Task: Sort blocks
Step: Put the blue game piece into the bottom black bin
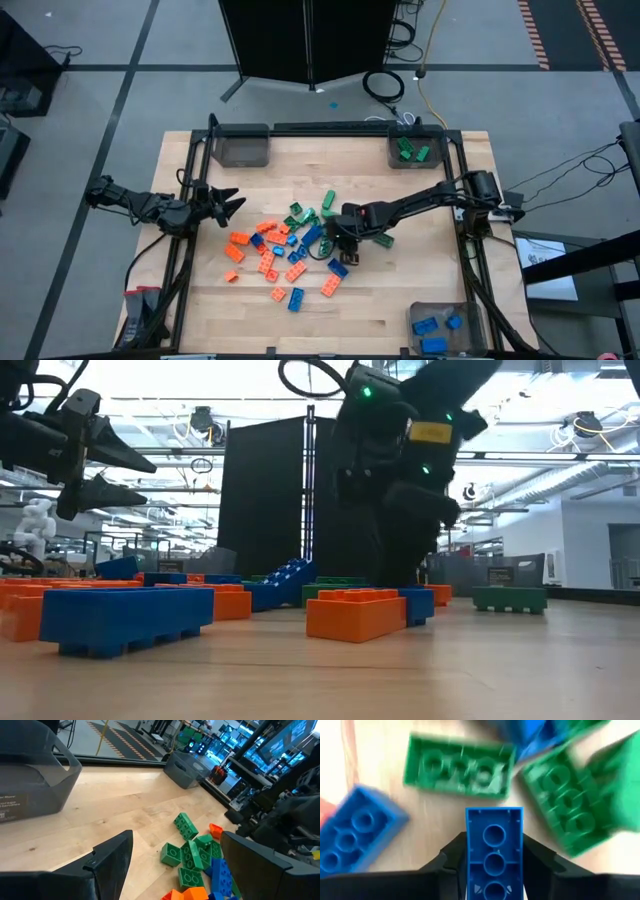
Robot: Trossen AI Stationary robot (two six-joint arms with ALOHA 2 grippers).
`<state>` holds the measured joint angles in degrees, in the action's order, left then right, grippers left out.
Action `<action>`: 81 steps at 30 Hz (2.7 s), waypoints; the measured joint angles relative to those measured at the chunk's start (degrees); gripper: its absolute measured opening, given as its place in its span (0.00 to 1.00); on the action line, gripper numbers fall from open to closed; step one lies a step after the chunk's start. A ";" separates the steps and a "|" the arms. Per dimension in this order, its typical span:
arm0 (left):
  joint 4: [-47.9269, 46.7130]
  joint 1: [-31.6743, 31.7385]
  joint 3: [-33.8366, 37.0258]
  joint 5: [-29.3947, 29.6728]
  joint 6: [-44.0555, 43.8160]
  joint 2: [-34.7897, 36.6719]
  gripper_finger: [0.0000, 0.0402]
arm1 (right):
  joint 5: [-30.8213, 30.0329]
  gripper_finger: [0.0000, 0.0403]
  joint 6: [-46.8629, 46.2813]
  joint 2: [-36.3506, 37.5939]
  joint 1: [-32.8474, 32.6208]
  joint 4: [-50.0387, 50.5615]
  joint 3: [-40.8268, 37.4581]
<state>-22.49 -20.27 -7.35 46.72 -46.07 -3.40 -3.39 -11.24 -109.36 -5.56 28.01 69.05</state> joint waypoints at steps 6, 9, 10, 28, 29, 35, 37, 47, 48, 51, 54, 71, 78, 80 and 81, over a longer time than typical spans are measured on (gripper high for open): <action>-0.01 0.00 0.00 0.00 -0.04 0.02 0.76 | -2.63 0.29 3.50 1.00 -0.39 11.46 12.58; -0.01 0.00 0.00 0.00 -0.06 0.02 0.76 | -2.66 0.29 3.20 4.04 -1.54 19.41 19.51; -0.01 0.00 0.00 0.02 -0.06 0.02 0.76 | -2.66 0.29 2.31 5.40 -2.21 22.45 21.03; -0.01 0.00 0.02 0.00 -0.04 0.02 0.76 | -5.41 0.29 -75.94 21.96 -42.63 55.70 16.98; -0.01 0.00 0.02 0.00 -0.04 0.02 0.76 | -5.37 0.29 -79.33 21.57 -44.33 55.29 16.45; -0.01 0.00 0.02 0.00 -0.04 0.02 0.76 | -3.00 0.29 -95.09 19.88 -52.31 49.96 12.64; -0.01 0.00 0.02 0.00 -0.04 0.02 0.76 | 0.03 0.29 -98.11 18.88 -54.17 49.10 11.70; -0.01 0.00 0.02 0.00 -0.11 0.04 0.76 | 9.80 0.29 -107.75 12.88 -62.00 41.67 10.96; -0.01 0.00 0.02 0.00 -0.11 0.04 0.76 | 11.52 0.29 -108.03 12.48 -62.55 40.54 10.96; -0.01 0.00 0.02 0.00 -0.09 0.04 0.76 | 15.31 0.29 -107.99 11.33 -63.59 37.86 10.96; -0.01 0.00 0.02 0.00 -0.03 0.04 0.76 | 16.94 0.29 -107.90 10.52 -64.13 37.56 10.96; -0.01 0.00 0.02 0.02 0.33 0.04 0.76 | 15.82 0.57 -109.44 9.94 -64.05 40.81 10.98; -0.01 0.00 0.02 0.02 0.42 0.04 0.76 | 11.57 0.58 -108.94 10.39 -62.58 40.63 10.98; -0.01 0.00 0.02 0.00 0.42 0.03 0.76 | 4.31 0.56 -106.81 11.19 -60.39 39.41 10.96; -0.01 0.00 0.02 0.02 0.42 0.04 0.76 | 0.05 0.55 -105.07 11.49 -58.63 39.13 10.98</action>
<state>-22.50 -20.27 -7.33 46.74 -45.65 -3.36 -3.34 -116.31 -97.87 -64.20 67.14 80.03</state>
